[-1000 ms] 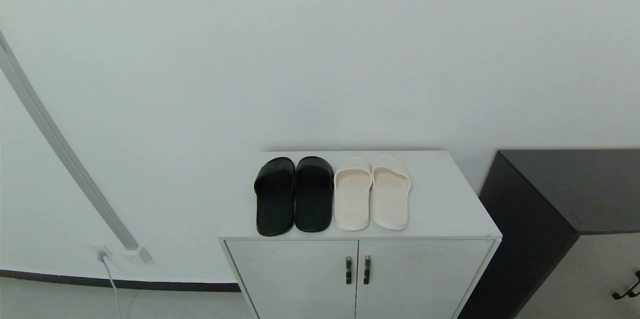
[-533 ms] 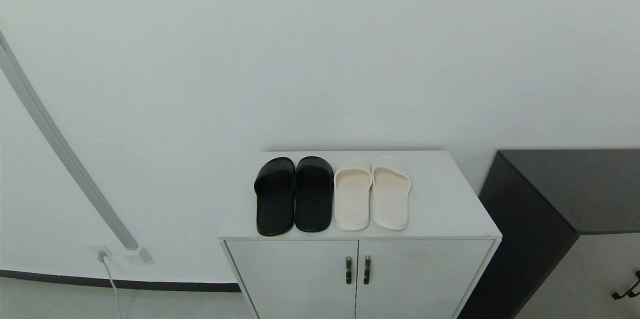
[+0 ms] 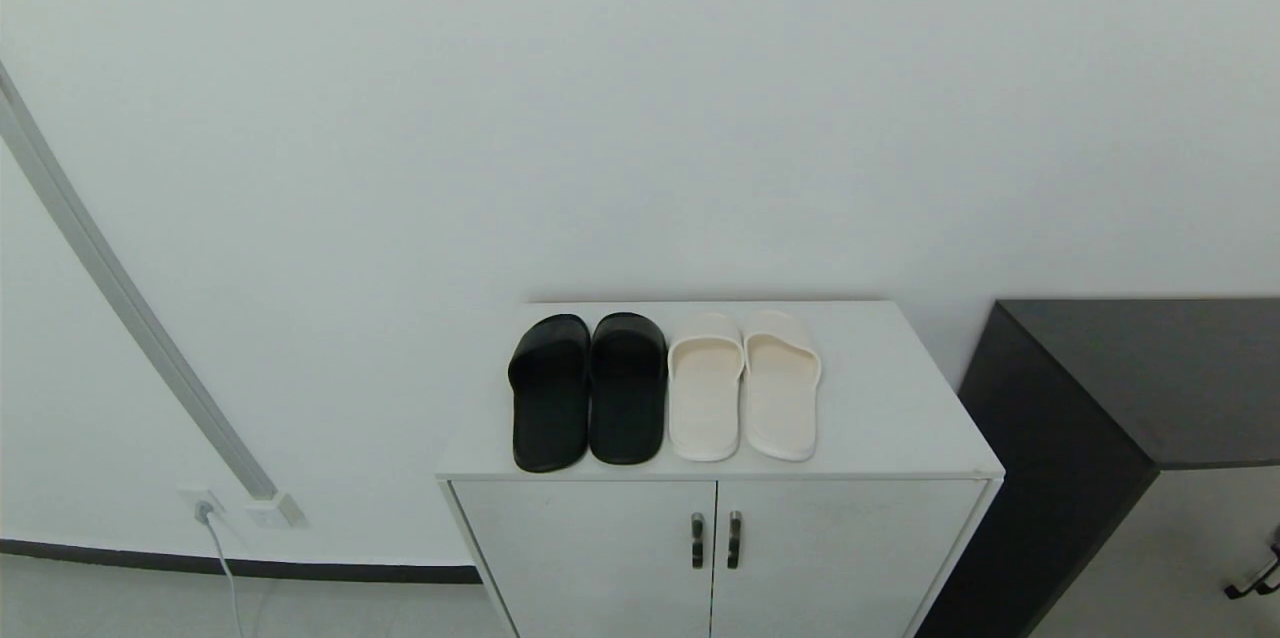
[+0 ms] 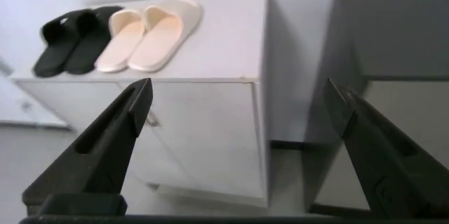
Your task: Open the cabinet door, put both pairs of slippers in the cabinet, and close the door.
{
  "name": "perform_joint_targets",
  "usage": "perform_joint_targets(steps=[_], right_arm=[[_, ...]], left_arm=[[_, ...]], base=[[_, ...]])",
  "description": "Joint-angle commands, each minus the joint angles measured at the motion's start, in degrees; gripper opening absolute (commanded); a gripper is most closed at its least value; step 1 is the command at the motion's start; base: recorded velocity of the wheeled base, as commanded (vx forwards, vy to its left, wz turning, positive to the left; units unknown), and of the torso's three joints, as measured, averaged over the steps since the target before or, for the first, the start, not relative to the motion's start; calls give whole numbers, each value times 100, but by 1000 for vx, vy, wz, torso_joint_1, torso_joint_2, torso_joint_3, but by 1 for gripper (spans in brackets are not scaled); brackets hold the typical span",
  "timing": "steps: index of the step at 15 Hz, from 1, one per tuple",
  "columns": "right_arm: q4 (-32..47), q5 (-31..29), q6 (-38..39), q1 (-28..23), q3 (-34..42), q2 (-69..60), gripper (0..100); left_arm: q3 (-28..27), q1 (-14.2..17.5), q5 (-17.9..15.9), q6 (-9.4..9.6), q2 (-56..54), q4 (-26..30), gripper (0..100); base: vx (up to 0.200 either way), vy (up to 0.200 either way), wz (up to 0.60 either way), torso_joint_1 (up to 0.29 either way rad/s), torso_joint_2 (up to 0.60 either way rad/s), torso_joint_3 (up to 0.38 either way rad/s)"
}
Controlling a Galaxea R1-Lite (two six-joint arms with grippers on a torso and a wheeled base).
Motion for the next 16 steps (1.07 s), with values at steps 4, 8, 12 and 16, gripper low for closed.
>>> perform_joint_targets(steps=[4, 8, 12, 16], right_arm=[[-1649, -1529, 694, 2421, -541, 2852, 100], [-1676, -2250, 843, 3335, -1587, 3880, 100], [-1685, -2813, 861, 3818, -2290, 4786, 100], [-1825, -3199, 878, 3818, -3231, 5902, 100]], left_arm=[[1, 1, 0, 1, 4, 0, 0], [1, 1, 0, 1, 4, 0, 0], [1, 1, -9, 1, 4, 0, 0], [1, 1, -9, 1, 4, 0, 0]], base=[[0, 0, 0, 0, 0, 0], [0, 0, 0, 0, 0, 0], [0, 0, 0, 0, 0, 0], [0, 0, 0, 0, 0, 0]])
